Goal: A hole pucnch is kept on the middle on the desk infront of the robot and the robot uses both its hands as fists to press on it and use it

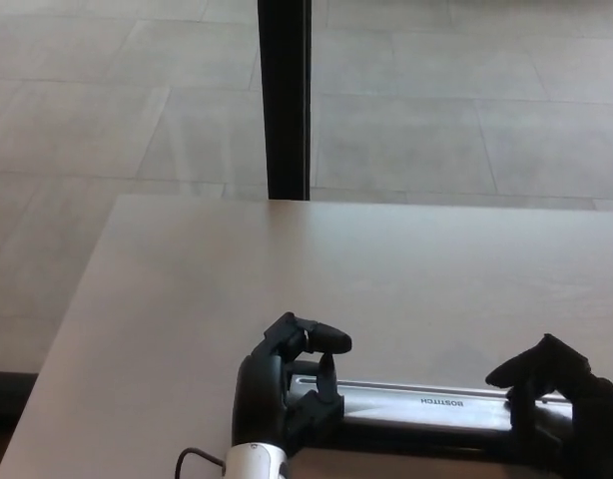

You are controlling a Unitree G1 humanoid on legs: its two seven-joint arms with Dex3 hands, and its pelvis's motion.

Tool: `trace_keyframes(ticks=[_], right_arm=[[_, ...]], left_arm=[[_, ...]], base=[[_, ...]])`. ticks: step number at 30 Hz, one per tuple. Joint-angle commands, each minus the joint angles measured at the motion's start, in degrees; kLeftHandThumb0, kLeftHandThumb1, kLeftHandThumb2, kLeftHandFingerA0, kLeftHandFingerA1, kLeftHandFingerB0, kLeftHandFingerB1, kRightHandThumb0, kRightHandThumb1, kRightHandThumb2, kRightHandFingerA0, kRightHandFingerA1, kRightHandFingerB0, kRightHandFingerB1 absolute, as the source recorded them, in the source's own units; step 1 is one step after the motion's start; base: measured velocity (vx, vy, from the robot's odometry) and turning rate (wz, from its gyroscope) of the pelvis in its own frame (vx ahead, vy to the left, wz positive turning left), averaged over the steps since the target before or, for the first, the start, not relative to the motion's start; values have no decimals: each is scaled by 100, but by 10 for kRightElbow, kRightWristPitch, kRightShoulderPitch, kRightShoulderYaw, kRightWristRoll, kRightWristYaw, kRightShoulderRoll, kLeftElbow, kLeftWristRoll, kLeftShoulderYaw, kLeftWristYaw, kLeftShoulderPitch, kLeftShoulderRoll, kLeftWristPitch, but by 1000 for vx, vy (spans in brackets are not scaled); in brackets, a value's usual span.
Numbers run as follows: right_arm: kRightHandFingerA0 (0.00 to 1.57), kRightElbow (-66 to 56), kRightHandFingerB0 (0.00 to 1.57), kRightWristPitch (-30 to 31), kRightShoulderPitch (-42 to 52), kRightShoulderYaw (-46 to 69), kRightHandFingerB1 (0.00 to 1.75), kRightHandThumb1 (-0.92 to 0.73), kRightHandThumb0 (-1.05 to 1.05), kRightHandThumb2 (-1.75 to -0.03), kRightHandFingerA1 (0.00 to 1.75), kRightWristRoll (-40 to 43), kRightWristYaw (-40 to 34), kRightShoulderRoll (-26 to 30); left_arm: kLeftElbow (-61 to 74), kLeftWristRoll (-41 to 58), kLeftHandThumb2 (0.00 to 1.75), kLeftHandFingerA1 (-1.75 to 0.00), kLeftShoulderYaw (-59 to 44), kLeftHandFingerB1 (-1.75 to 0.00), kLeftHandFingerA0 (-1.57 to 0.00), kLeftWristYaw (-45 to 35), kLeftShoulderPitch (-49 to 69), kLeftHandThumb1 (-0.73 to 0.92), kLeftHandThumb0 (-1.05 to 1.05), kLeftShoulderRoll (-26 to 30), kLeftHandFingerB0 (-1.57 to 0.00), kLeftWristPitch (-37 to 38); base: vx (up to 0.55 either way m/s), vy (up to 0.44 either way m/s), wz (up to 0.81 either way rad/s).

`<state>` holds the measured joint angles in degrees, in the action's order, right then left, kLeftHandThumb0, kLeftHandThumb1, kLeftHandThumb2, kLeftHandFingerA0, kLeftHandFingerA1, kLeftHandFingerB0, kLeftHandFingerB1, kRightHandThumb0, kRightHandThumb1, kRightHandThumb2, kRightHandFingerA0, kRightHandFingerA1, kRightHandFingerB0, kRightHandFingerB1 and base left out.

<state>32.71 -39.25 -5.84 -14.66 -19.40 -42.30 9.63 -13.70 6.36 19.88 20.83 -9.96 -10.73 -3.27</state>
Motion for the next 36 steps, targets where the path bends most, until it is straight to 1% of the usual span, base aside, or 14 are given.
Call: trace_keyframes(ticks=[1, 4, 5, 6, 9, 10, 11, 12, 13, 25, 27, 30, 32, 36], right_arm=[[81, 179, 70, 66, 94, -78, 145, -55, -6, -107, 175, -146, -71, 44], [82, 195, 72, 67, 85, -92, 142, -51, -6, -107, 175, -157, -86, 46], [114, 217, 92, 92, 81, -102, 114, -47, -8, -106, 132, -164, -88, 48], [114, 223, 93, 95, 82, -105, 115, -47, -10, -106, 132, -163, -90, 46], [115, 236, 92, 93, 82, -109, 116, -49, -10, -105, 133, -158, -92, 42], [87, 241, 70, 96, 82, -111, 139, -58, -4, -96, 171, -157, -93, 40], [88, 243, 68, 98, 84, -111, 141, -65, -3, -90, 173, -155, -87, 40], [80, 243, 70, 99, 85, -112, 141, -61, -11, -87, 172, -152, -81, 41], [86, 244, 68, 98, 86, -114, 135, -66, -5, -85, 170, -152, -76, 44], [86, 260, 77, 113, 78, -130, 108, -70, -15, -70, 152, -160, -73, 44], [87, 263, 72, 102, 77, -132, 125, -70, -11, -74, 160, -161, -80, 46], [87, 258, 72, 103, 73, -136, 125, -69, -10, -77, 161, -168, -83, 52], [84, 259, 72, 88, 67, -134, 141, -58, -9, -94, 168, -171, -102, 54], [78, 246, 68, 79, 55, -121, 145, -62, -11, -95, 175, -160, -102, 49]], left_arm=[[-66, -71, 85, -175, 8, -171, -90, 77, 31, 82, -32, -64, -56, 93], [-69, -75, 86, -175, 7, -171, -91, 82, 29, 81, -32, -61, -54, 96], [-79, -90, 86, -175, 12, -171, -89, 99, 25, 81, -31, -60, -57, 103], [-82, -95, 87, -175, 14, -173, -89, 104, 28, 80, -31, -60, -58, 111], [-88, -100, 88, -175, 16, -173, -89, 114, 30, 79, -32, -62, -58, 121], [-94, -112, 90, -175, 21, -174, -89, 125, 28, 80, -30, -58, -59, 125], [-100, -120, 88, -175, 24, -173, -90, 134, 26, 79, -33, -59, -59, 131], [-106, -126, 89, -175, 26, -175, -91, 143, 24, 78, -35, -60, -60, 133], [-106, -128, 91, -175, 27, -175, -91, 148, 24, 78, -35, -61, -57, 130], [-114, -127, 87, -175, 21, -170, -90, 159, 26, 81, -32, -62, -54, 144], [-116, -130, 88, -175, 23, -170, -90, 160, 27, 81, -32, -61, -54, 147], [-121, -128, 90, -175, 20, -171, -89, 160, 26, 80, -31, -63, -56, 154], [-124, -128, 89, -175, 19, -172, -90, 160, 23, 80, -33, -61, -53, 157], [-119, -116, 90, -175, 10, -173, -89, 151, 26, 79, -31, -61, -55, 161]], base=[[0, 0, 0], [0, 0, 0], [0, 0, 0], [0, 0, 0], [0, 0, 0], [0, 0, 0], [0, 0, 0], [0, 0, 0], [0, 0, 0], [0, 0, 0], [0, 0, 0], [0, 0, 0], [0, 0, 0], [0, 0, 0]])
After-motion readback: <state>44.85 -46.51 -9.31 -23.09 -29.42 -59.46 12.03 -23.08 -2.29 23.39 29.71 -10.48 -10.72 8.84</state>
